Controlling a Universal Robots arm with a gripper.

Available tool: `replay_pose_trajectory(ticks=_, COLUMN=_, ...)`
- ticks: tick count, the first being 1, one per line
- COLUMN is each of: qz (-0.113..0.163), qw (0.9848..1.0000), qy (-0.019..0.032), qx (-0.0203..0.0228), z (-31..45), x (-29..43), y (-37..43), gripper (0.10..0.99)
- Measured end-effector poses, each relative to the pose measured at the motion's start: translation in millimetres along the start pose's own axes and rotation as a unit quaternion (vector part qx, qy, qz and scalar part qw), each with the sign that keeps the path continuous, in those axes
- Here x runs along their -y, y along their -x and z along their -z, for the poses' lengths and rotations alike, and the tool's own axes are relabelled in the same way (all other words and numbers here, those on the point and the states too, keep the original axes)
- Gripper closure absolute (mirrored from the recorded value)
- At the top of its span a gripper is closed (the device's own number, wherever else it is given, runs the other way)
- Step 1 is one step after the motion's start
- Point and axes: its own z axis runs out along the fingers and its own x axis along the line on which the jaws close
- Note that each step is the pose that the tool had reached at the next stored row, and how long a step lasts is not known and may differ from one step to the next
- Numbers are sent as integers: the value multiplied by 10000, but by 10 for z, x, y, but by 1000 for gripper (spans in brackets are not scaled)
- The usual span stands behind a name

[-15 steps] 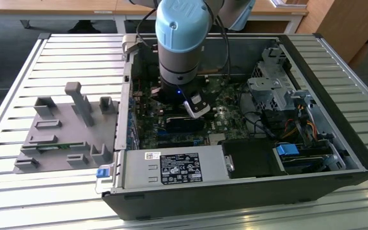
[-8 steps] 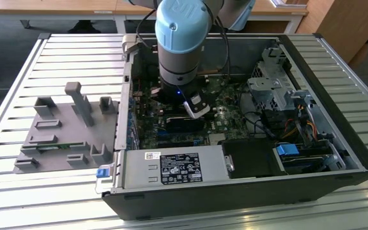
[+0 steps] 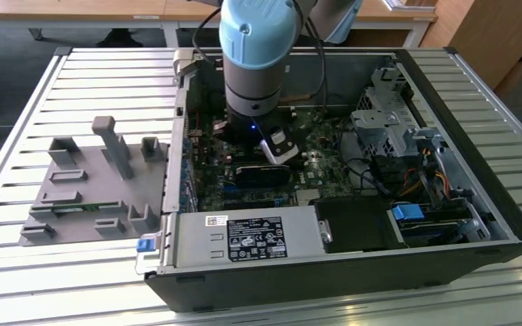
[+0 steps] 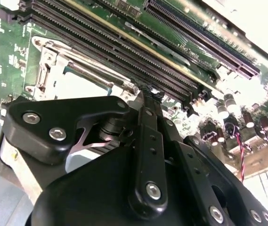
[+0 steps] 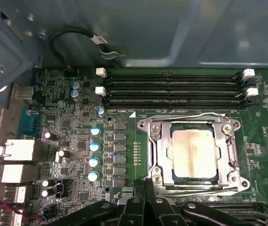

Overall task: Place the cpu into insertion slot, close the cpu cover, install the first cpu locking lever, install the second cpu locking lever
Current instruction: 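Install the second cpu locking lever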

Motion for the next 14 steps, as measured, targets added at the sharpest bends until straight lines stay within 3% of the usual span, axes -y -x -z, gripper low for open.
replay_pose_trajectory(ticks=9, qz=0, qw=10000, qy=0, qx=0, z=110, x=-32, y=1, gripper=973)
replay_pose_trajectory(ticks=14, qz=0, qw=10000, qy=1, qx=1, z=119, x=-35, y=1, gripper=973)
